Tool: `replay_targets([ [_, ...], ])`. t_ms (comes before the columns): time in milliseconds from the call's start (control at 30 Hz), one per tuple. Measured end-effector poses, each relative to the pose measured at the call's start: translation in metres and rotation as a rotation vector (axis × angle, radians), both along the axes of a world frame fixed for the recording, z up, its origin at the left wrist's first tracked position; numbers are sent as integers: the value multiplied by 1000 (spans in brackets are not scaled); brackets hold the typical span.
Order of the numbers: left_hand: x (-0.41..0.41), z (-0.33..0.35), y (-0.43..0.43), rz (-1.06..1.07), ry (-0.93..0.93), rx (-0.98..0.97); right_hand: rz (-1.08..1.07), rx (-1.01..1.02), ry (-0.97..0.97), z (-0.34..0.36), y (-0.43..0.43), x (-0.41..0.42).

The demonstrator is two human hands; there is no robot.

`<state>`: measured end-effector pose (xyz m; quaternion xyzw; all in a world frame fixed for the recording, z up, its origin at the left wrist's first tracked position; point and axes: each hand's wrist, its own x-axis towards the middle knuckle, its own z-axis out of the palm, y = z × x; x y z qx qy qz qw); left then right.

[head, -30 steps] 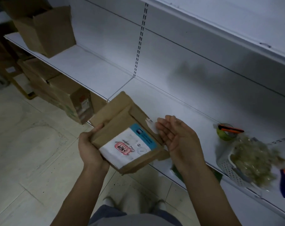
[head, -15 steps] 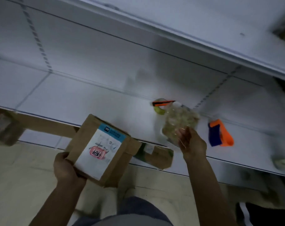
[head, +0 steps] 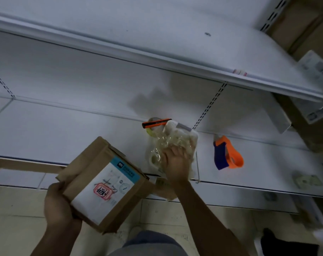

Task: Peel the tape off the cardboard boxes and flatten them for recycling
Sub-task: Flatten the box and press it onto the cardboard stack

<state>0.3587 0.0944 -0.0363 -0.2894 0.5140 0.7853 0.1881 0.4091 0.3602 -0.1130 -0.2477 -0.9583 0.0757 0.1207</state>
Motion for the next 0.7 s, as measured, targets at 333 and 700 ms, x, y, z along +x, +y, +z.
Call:
replay_targets([
  [333, 11, 2, -10, -90, 81, -66, -509, -918, 428, 57, 18, -11],
  [700, 8, 11, -23, -120, 79, -58, -254, -470, 379, 99, 17, 5],
])
